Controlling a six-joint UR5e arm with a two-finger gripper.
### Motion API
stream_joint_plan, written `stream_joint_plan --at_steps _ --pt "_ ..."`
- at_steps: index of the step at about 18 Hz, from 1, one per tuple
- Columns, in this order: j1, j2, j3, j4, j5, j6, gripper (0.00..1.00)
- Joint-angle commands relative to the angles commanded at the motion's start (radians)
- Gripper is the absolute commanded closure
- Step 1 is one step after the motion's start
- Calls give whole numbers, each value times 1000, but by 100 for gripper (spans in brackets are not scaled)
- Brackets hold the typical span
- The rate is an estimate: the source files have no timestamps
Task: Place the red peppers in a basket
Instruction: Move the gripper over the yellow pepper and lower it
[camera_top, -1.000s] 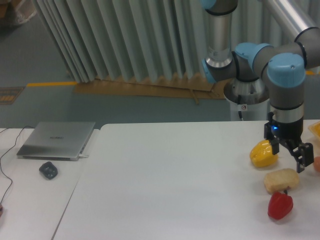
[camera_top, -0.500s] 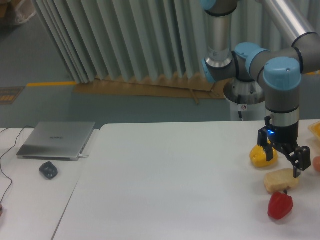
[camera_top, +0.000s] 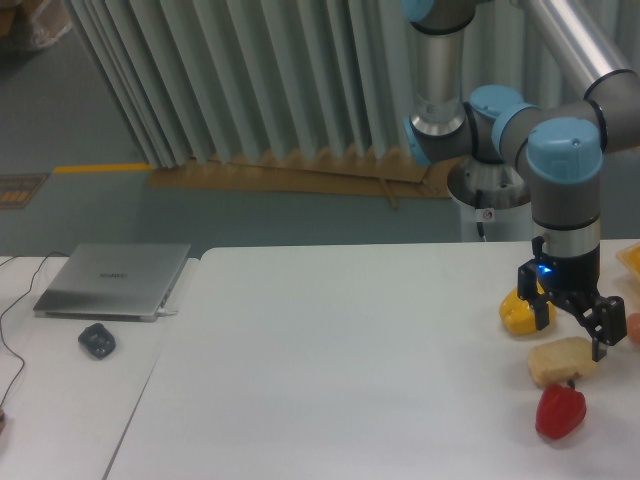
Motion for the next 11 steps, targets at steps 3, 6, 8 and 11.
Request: stream_joint_plan --at_steps 3,6,8,11 --pt "0 -9 -15 0 -1 -4 0" --pt "-3 -24 -15 2 -3 -59 0" --pt "-5 -28 -15 2 -3 -67 0" --pt "-6 -40 -15 0 -5 -66 0"
